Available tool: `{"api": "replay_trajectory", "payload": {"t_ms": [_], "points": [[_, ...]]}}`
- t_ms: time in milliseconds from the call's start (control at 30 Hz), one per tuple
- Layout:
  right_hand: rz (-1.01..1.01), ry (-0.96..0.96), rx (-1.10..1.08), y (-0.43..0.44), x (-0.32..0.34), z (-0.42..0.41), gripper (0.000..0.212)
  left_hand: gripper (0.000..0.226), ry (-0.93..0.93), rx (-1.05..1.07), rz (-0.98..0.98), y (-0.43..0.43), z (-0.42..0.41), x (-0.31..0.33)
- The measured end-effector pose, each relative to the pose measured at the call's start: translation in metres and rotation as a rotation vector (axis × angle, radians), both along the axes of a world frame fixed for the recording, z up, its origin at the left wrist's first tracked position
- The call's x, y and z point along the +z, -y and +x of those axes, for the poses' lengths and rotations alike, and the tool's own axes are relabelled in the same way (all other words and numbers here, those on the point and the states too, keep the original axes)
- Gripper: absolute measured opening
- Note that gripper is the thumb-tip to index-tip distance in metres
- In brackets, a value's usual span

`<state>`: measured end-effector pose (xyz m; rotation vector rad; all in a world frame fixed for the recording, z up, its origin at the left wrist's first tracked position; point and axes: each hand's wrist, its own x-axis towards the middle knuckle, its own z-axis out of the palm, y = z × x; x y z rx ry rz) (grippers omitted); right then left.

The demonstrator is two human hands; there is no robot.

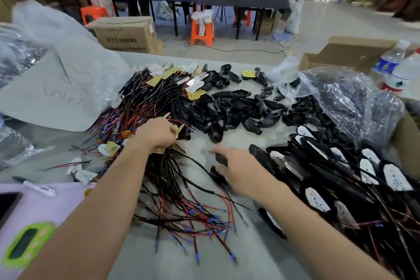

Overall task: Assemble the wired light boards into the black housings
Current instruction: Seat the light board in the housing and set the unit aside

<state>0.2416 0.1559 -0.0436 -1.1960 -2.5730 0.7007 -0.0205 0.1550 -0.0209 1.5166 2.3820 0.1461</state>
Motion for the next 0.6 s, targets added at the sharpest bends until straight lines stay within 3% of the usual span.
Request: {"api": "replay_trajectory", "payload": {"t_ms": [100, 167, 267, 367, 500, 600], "points": [[0.050, -0.099, 0.057, 0.035, -0.010, 0.000, 0.046, 0.021, 0.117, 0.020, 0.069, 0.000, -0.011, 0.005], [0.131, -0.074, 0.129, 0.051, -0.020, 0.001, 0.053, 0.028, 0.051, -0.053, -0.007, 0.001, -0.004, -0.002], [0.173, 0.069, 0.144, 0.063, -0.034, 0.003, 0.066, 0.017, -0.094, 0.026, 0.141, 0.004, 0.011, -0.019], [0.206, 0.070, 0.112, 0.071, -0.041, 0.007, 0.049, 0.013, -0.152, 0.113, 0.236, 0.004, 0.021, -0.027], [0.114, -0.165, -0.033, 0.077, -0.039, 0.014, 0.038, 0.002, -0.109, 0.112, 0.368, 0.007, 0.030, -0.034], [0.047, -0.285, -0.159, 0.076, -0.032, 0.019, 0.035, 0.013, -0.054, 0.152, 0.673, 0.016, 0.034, -0.028]]}}
